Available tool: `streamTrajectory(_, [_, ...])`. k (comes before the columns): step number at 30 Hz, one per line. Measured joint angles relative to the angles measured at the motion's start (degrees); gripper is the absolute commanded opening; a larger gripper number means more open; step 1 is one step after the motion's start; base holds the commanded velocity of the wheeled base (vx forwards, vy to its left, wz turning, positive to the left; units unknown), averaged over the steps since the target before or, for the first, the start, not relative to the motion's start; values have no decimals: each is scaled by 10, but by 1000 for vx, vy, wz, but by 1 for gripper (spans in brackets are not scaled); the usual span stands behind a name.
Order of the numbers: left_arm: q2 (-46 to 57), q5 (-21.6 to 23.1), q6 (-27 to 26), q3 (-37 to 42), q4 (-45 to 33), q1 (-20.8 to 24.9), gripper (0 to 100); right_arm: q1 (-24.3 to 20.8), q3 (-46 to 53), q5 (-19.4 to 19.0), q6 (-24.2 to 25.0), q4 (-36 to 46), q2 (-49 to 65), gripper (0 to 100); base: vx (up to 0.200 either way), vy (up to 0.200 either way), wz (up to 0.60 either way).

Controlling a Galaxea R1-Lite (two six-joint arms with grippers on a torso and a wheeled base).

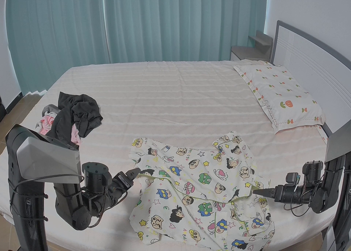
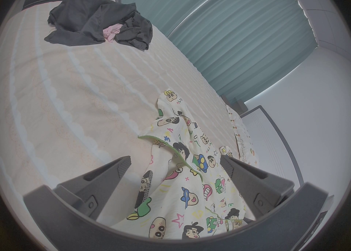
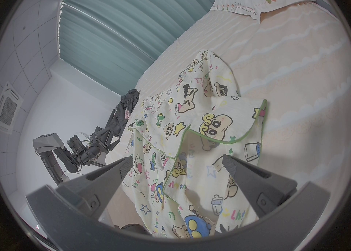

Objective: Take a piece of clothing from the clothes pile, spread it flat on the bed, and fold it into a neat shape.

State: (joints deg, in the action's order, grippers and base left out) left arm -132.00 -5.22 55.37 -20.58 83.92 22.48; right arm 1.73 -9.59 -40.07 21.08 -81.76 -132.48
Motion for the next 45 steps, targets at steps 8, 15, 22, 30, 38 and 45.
streamTrajectory(8, [-2, 0, 0, 0, 0, 0, 100, 5, -49, 38, 0, -1, -27, 100, 0, 0, 0])
streamTrajectory(15, [-2, -1, 0, -1, 0, 0, 100, 5, -76, 74, 0, -1, -44, 0, 0, 0, 0])
streamTrajectory(22, [-2, -1, 0, -1, 0, 0, 100, 4, -78, 81, 5, -11, -49, 0, 0, 0, 0])
streamTrajectory(30, [-3, -2, 0, -2, 0, 0, 100, 5, -88, 82, 13, -25, -44, 0, 0, 0, 0])
streamTrajectory(38, [-3, -3, -1, -3, 0, 0, 100, 3, -161, 84, 18, 113, -17, 0, 0, 0, 0])
streamTrajectory(45, [-3, -3, -1, -2, 0, 0, 100, 3, -254, 85, 17, 324, 15, 0, 0, 0, 0])
